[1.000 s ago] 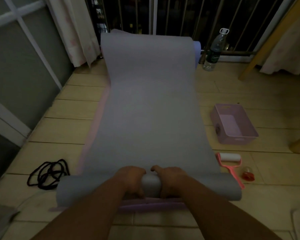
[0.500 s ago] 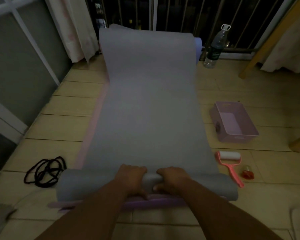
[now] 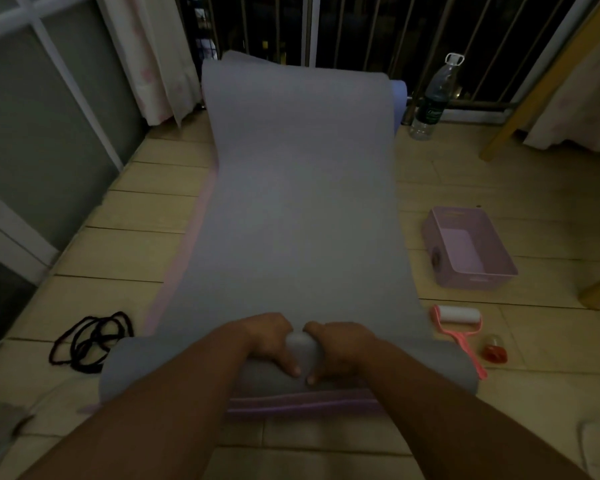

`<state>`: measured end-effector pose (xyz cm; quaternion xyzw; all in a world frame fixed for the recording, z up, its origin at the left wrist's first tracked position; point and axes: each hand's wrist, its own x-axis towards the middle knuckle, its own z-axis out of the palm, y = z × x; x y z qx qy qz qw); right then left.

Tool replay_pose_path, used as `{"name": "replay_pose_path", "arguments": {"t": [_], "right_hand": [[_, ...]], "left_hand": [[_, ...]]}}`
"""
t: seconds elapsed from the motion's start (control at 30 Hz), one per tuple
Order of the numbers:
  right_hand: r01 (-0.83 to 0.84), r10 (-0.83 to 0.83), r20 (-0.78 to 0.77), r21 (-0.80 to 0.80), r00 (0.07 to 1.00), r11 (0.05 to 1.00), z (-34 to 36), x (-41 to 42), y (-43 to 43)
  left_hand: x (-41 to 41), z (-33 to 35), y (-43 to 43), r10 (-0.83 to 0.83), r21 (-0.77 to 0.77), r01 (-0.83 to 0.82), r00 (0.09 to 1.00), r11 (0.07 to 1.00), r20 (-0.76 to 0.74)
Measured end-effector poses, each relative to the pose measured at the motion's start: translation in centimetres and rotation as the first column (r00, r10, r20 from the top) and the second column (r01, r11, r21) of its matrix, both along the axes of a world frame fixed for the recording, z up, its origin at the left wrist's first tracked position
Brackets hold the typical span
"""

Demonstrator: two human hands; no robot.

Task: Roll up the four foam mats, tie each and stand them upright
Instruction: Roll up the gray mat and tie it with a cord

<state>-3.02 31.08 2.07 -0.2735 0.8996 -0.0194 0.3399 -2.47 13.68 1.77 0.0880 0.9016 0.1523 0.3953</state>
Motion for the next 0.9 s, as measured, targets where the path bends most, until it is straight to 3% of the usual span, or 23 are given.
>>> {"name": "replay_pose_path", "arguments": {"t": [0.27,0.37,0.47,0.57,0.7,0.77,0.9], "right_hand": [[0.091,-0.085,0.105,-0.047,0.991,0.995,-2.2,0.9,0.2],[0.168,-0.157,0.148,-0.067,0.976,0.983,-2.7,1.1,0.4],[0.157,-0.164,-0.036,-0.145,0.986,0.977,-3.4,2.3,0.9],[-0.028,-0.022,-0.295,-0.166,0.955,0.986,-4.1,3.3,1.1],[-0.094,0.065,-0.264,-0.098,0.962,0.991,-4.8,3.4,2.1],[-0.085,0.071,-0.224,-0.05,0.972,0.995,-5.5,3.6,2.6],[-0.016,0.017,-0.189,0.009,0.982,1.0,-6.5,4.1,1.9]], "left_hand": [[3.0,-2.9,-0.3,-0.164,-0.238,0.123,0.973,0.964,-0.16],[3.5,-3.4,-0.3,-0.141,-0.237,0.099,0.975,0.966,-0.17],[3.1,-3.7,-0.9,-0.084,-0.183,0.061,0.989,0.981,-0.123],[2.7,-3.9,-1.4,-0.047,-0.151,0.034,0.995,0.988,-0.085],[3.0,-4.9,-1.5,-0.046,-0.155,0.034,0.996,0.987,-0.075],[3.6,-5.4,-1.6,-0.045,-0.172,0.021,0.989,0.985,-0.138],[5.8,-6.4,-1.1,-0.045,-0.214,-0.055,0.898,0.975,-0.439]]}}
